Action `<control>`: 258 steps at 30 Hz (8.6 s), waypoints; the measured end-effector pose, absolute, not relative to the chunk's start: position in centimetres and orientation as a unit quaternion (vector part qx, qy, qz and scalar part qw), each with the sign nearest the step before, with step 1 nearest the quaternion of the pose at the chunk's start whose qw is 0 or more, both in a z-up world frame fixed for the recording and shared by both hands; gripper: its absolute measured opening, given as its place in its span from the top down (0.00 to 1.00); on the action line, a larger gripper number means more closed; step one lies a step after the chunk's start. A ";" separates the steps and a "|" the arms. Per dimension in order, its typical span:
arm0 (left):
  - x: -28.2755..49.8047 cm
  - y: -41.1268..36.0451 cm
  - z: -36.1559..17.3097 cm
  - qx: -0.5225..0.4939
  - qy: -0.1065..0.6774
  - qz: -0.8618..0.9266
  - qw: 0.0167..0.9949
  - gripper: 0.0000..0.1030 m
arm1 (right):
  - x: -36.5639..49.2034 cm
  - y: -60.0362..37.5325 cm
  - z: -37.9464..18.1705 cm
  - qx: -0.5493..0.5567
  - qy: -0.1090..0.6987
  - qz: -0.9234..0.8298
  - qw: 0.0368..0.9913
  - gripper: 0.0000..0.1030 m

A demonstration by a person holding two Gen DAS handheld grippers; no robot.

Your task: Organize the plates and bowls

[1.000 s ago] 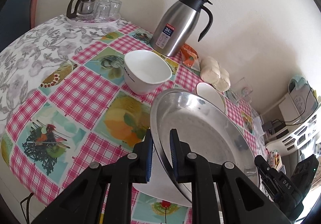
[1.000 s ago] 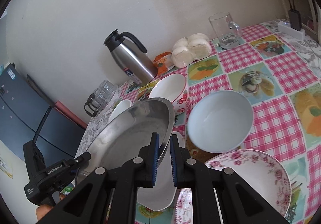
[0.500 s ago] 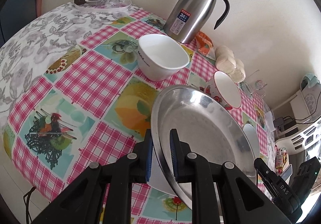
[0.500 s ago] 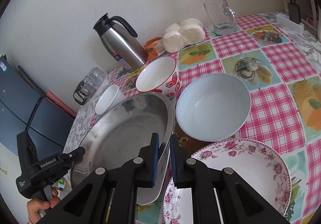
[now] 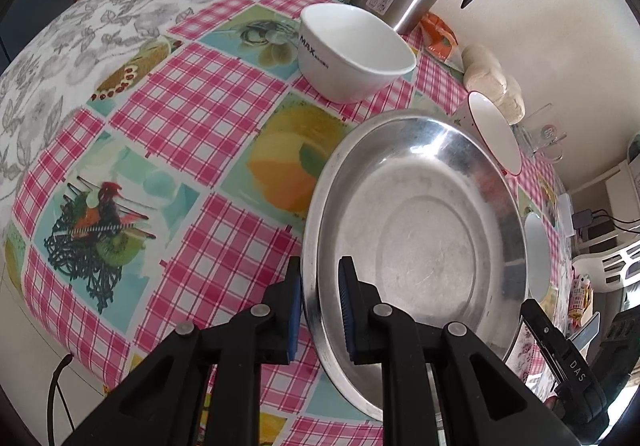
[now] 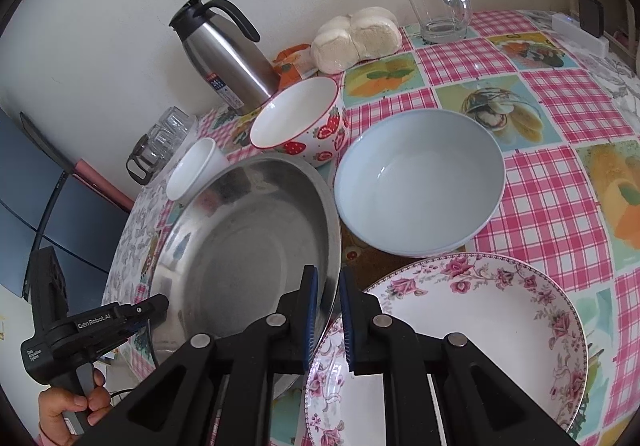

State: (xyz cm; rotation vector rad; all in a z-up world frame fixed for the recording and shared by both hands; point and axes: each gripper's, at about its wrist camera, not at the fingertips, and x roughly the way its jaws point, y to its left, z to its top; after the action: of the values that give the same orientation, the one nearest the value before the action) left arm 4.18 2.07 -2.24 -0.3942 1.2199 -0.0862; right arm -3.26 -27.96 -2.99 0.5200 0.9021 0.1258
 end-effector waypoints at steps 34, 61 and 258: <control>4.1 1.6 -2.4 -0.149 0.590 -0.040 0.793 0.84 | -3.3 -27.6 -2.9 0.242 0.445 0.063 0.860 0.88; 3.4 2.6 0.3 -0.147 0.528 0.000 0.836 0.48 | -4.0 -27.5 -0.9 0.217 0.416 0.034 0.882 0.79; -4.1 -15.5 1.3 -0.200 0.519 -0.344 0.756 0.84 | -15.6 -43.5 -1.0 0.368 0.318 -0.052 0.872 0.81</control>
State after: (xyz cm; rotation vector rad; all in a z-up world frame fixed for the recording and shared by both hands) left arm -4.05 -15.54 1.32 -0.4352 1.1319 -0.7504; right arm -15.57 -43.45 -1.03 0.7686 0.6644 -0.1086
